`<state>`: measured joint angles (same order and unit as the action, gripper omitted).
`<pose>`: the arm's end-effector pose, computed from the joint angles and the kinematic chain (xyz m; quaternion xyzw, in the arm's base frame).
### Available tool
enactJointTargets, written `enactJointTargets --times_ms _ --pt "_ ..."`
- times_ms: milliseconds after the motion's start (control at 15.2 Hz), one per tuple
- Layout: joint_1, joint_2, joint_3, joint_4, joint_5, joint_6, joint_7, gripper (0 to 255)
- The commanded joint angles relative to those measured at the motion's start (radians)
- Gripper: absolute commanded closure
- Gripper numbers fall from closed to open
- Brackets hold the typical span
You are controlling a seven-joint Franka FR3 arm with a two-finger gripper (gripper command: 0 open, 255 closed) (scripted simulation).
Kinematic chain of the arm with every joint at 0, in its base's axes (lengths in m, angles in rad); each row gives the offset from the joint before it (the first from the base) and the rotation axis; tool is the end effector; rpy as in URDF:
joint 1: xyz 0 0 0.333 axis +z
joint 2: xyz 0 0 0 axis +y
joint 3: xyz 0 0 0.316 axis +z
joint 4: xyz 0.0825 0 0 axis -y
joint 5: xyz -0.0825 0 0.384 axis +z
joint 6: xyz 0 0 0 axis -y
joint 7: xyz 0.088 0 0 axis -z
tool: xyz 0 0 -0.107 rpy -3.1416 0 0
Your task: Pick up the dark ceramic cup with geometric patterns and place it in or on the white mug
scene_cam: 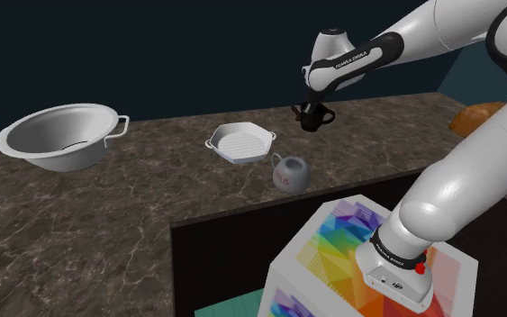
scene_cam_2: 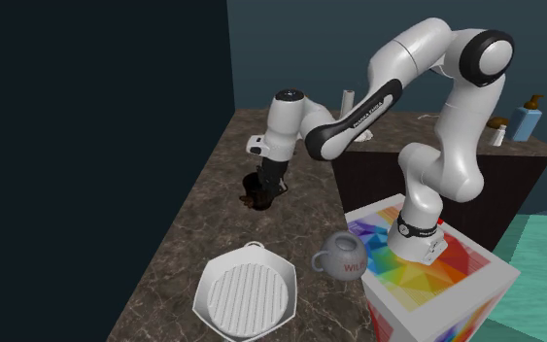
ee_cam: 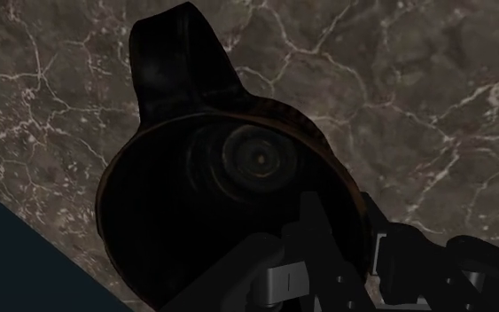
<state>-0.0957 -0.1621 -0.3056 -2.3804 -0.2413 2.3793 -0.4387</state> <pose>0.4507 -0.1953 0.3973 0.9899 0.0989 0.0448 0.0916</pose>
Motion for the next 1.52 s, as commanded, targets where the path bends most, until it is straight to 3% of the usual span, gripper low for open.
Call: enactJointTargets --times_ms 0,1320,1452 --pt "0.001 -0.019 0.004 0.013 -0.001 -0.032 0.000 255" --pt "0.010 -0.114 0.026 0.199 0.014 -0.310 -0.028 255" --pt "0.015 -0.141 0.043 0.181 0.009 -0.323 -0.005 255"
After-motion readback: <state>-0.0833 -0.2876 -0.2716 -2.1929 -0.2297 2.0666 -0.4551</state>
